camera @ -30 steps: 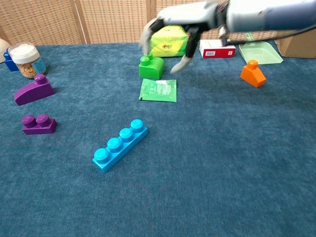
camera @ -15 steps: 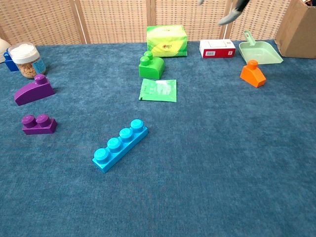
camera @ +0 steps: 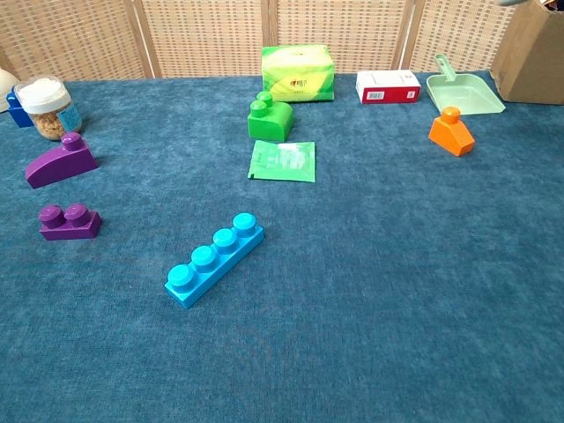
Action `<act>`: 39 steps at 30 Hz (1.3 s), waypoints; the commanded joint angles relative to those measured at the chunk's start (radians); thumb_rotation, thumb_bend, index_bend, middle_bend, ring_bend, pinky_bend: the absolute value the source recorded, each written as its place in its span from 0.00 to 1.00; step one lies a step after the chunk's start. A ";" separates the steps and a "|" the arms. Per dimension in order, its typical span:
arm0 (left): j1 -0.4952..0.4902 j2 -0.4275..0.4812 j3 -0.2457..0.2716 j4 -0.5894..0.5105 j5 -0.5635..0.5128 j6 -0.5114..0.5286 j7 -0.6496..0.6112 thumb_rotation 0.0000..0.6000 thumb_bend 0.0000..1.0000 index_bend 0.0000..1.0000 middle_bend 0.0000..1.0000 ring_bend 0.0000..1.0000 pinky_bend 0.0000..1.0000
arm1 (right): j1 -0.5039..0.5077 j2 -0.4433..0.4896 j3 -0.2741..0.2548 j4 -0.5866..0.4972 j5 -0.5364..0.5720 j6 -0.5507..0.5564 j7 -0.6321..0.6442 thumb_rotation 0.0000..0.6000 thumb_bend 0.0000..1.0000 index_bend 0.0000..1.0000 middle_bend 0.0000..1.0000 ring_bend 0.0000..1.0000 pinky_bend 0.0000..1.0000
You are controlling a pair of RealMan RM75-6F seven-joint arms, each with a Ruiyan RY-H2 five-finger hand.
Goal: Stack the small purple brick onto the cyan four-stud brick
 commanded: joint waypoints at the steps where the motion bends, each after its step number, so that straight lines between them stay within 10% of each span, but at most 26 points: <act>1: -0.004 0.000 0.001 0.002 0.004 -0.003 -0.002 0.81 0.11 0.21 0.08 0.00 0.00 | -0.060 0.044 0.007 -0.060 0.028 0.031 -0.028 1.00 0.20 0.35 0.20 0.05 0.07; 39: -0.142 0.062 0.039 0.039 0.122 -0.156 -0.001 0.81 0.11 0.24 0.11 0.00 0.00 | -0.577 0.258 0.026 -0.563 0.169 0.366 -0.406 1.00 0.19 0.35 0.19 0.08 0.11</act>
